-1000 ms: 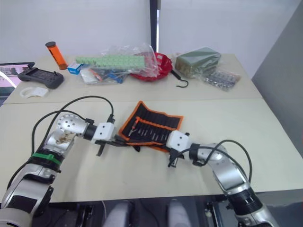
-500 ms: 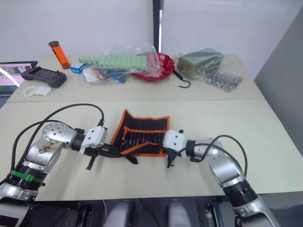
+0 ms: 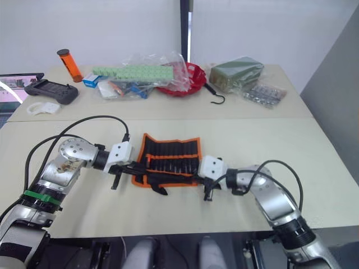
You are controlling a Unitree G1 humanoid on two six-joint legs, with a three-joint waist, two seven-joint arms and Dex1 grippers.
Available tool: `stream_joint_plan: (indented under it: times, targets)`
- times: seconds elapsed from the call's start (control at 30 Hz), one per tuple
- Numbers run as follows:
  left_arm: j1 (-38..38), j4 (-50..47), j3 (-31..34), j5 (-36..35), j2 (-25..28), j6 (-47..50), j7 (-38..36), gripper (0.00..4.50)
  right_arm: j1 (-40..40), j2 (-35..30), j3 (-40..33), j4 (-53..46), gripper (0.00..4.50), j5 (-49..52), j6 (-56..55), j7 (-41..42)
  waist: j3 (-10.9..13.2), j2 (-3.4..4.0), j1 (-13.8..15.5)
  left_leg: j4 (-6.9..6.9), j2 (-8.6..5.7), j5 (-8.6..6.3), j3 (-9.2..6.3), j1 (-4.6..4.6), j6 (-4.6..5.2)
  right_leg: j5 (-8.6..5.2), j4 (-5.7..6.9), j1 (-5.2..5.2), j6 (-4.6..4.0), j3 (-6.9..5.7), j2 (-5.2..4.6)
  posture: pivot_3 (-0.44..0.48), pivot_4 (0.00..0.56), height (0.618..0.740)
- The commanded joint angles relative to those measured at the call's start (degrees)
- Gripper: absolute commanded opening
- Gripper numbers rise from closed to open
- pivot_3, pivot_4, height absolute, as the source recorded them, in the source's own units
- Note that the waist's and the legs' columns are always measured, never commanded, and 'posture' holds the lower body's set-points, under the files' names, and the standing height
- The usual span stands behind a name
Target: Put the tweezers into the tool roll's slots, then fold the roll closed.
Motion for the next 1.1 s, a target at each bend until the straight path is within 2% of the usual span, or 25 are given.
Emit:
stream_joint_plan:
  times: [0.03, 0.37, 0.5, 0.63, 0.77, 0.87, 0.93, 1.0, 1.1]
  targets:
    - [-0.9, 1.5, 0.2, 2.6, 0.7, 0.2, 2.1, 0.00, -2.8, 0.2, -1.1, 3.1, 0.03, -1.5, -0.8, -0.6, 0.0, 0.00, 0.0, 0.00, 0.00, 0.00, 0.00, 0.00, 0.00, 0.00, 0.00, 0.00, 0.00, 0.00, 0.00, 0.000, 0.150, 0.740]
    - [0.3, 2.6, 0.2, 4.9, 0.3, 0.3, 7.2, 0.00, -8.0, 2.5, 1.1, 12.5, 0.03, -4.8, -4.7, -0.9, 0.0, 0.00, 0.0, 0.00, 0.00, 0.00, 0.00, 0.01, 0.00, 0.00, 0.02, 0.00, 0.00, 0.00, 0.00, 0.000, 0.150, 0.740]
    - [1.4, 1.8, 0.6, 5.2, -0.8, 2.9, 11.5, 0.00, -9.0, 3.5, 1.3, 16.6, 0.03, -6.3, -6.5, -2.0, 0.0, 0.00, 0.1, 0.01, -0.01, 0.00, 0.00, 0.04, 0.00, 0.00, 0.06, 0.01, 0.00, 0.00, 0.00, 0.000, 0.150, 0.740]
    - [2.9, -0.5, 1.9, 3.2, -0.4, 6.6, 11.7, 1.19, -8.5, 3.9, -0.3, 16.3, 1.18, -4.2, -6.4, -1.3, 0.0, 0.00, 0.2, 0.04, -0.02, 0.00, -0.01, 0.06, 0.00, 0.00, 0.12, 0.02, -0.01, 0.01, -0.01, 0.000, 0.150, 0.740]
    - [3.4, -1.3, 5.6, 1.7, -0.2, 7.7, 13.8, 2.47, -7.5, 4.6, -3.6, 14.3, 2.54, -0.9, -4.4, -1.4, 0.0, 0.00, 0.0, 0.03, 0.01, 0.00, -0.01, 0.13, 0.00, 0.00, 0.22, 0.02, -0.01, 0.01, 0.01, 0.000, 0.150, 0.740]
    - [3.1, -1.9, 10.8, -2.4, -1.5, 9.1, 16.5, 3.50, -6.8, 5.6, -7.3, 12.0, 3.61, 2.5, -3.0, -2.5, 0.0, 0.00, 0.0, 0.03, 0.00, 0.00, -0.01, 0.09, 0.00, 0.00, 0.25, -0.02, -0.01, 0.01, 0.00, 0.000, 0.150, 0.740]
    - [3.2, -4.1, 15.7, -7.9, -3.6, 10.5, 17.7, 4.13, -6.1, 6.2, -9.2, 9.6, 4.23, 5.3, -1.2, -2.2, 0.0, 0.01, 0.0, 0.04, 0.00, 0.00, -0.01, 0.06, 0.00, 0.00, 0.25, -0.03, -0.01, 0.01, -0.01, 0.000, 0.150, 0.740]
    - [3.5, -7.2, 19.8, -12.9, -5.2, 13.5, 18.9, 4.13, -5.2, 7.2, -10.5, 6.5, 4.23, 8.6, 2.1, -2.5, 0.0, 0.01, 0.1, 0.04, -0.01, 0.00, -0.03, 0.04, -0.01, 0.00, 0.26, -0.03, -0.01, 0.00, -0.02, 0.000, 0.150, 0.740]
    - [5.5, -11.1, 21.5, -15.2, -5.8, 15.8, 20.3, 4.13, -4.3, 9.3, -10.2, 2.9, 4.23, 10.1, 5.5, -4.5, 0.0, 0.01, -0.1, 0.03, -0.02, -0.02, -0.06, 0.04, 0.01, 0.01, 0.27, -0.03, -0.01, 0.00, -0.03, 0.000, 0.150, 0.740]
